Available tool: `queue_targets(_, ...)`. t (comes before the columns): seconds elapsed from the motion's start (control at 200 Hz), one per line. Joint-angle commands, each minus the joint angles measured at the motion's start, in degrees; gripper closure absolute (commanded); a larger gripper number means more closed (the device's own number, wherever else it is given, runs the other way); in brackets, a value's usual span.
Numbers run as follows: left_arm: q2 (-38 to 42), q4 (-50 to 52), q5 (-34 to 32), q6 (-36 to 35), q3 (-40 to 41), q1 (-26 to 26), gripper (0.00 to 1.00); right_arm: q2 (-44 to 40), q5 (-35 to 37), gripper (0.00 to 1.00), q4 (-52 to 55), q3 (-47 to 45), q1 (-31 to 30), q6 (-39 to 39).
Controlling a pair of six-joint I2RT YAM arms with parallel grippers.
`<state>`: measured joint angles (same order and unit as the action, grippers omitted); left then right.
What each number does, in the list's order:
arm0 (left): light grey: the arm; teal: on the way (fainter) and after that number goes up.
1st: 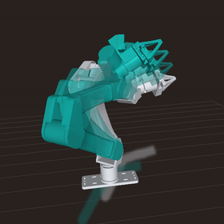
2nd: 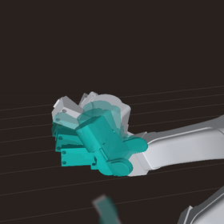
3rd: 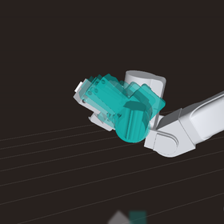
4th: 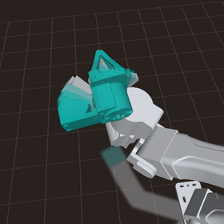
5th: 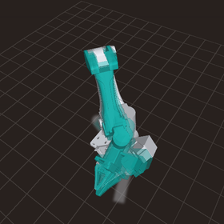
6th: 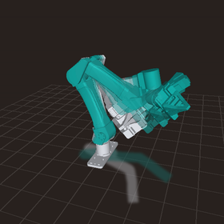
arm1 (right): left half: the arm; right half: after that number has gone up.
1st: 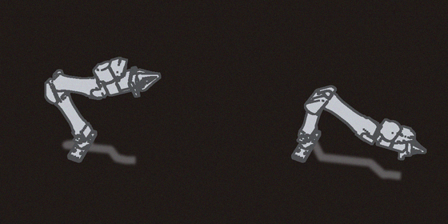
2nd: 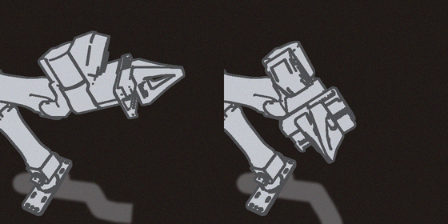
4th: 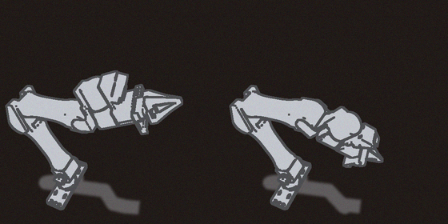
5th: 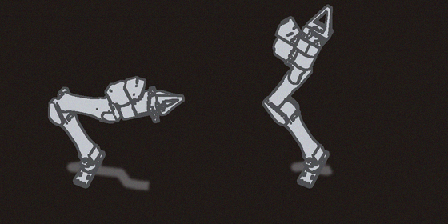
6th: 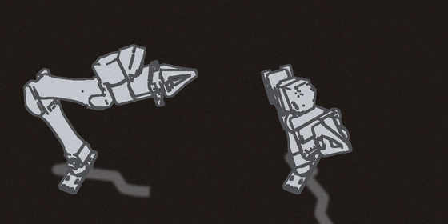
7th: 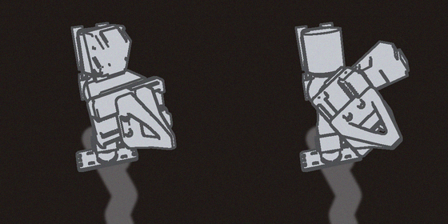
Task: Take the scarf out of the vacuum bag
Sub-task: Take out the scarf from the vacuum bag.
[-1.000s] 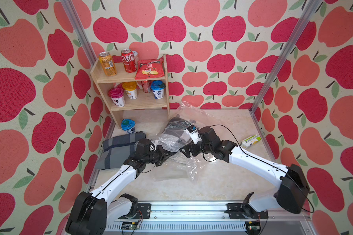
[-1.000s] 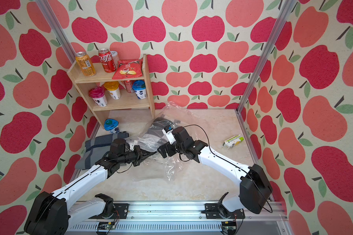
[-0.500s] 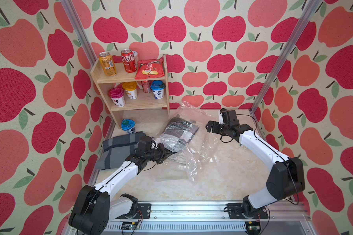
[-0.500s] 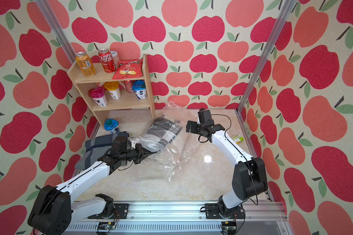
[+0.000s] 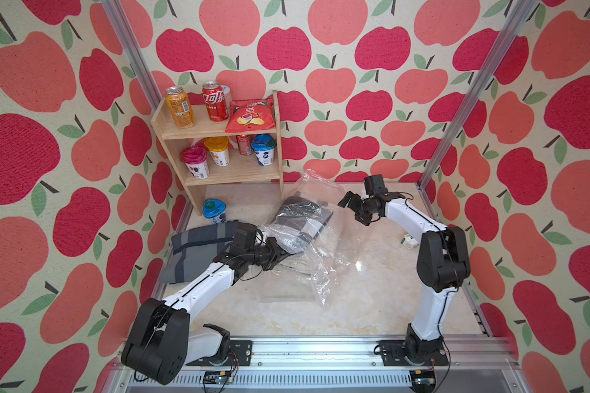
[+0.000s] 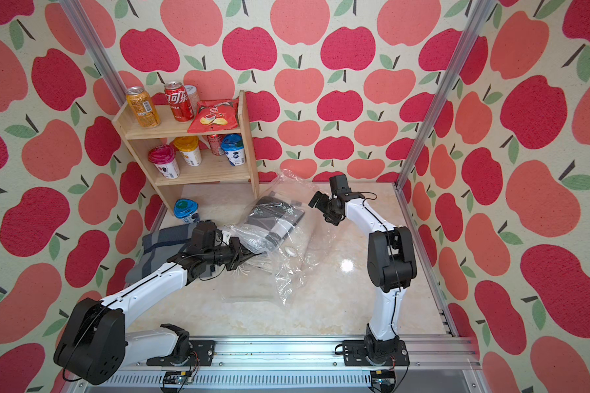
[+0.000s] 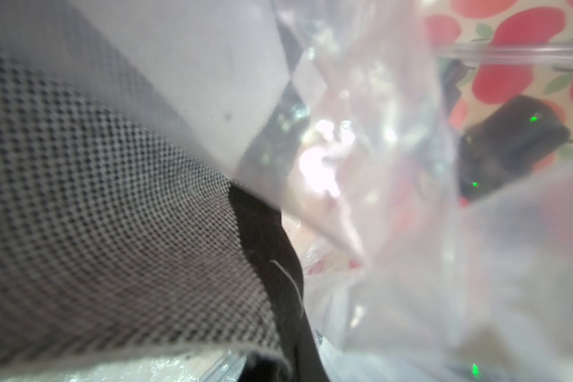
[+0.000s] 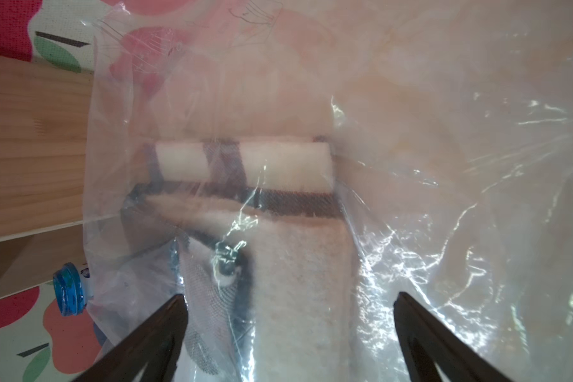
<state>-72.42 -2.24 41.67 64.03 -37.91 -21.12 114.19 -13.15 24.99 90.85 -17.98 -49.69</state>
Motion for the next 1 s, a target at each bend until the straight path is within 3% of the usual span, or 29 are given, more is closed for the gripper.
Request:
queue_targets(0.0,-1.00,-1.14,1.29,-2.46,-2.77,0.29,1.00,5.52,-4.22,0.00,-1.84,4.70,1.25,-5.25)
queue_targets(0.37,-3.06,-0.64,1.38,-3.47,-4.92,0.12,1.00,16.61,-4.02,0.00,3.99,16.88,1.89,-9.15)
queue_targets(0.55,-4.17,1.55,1.68,-4.60,-7.71,-0.22,1.00,23.35,0.04,0.00,18.32,27.33,1.98,-9.27)
queue_targets(0.715,-5.54,3.61,1.67,-6.14,-10.34,-0.15,1.00,25.06,4.30,0.00,22.90,28.98,1.72,-8.41)
queue_targets(0.99,-12.07,5.92,4.26,-9.33,-17.06,1.16,1.00,31.66,17.28,0.00,40.09,39.86,1.54,-11.26)
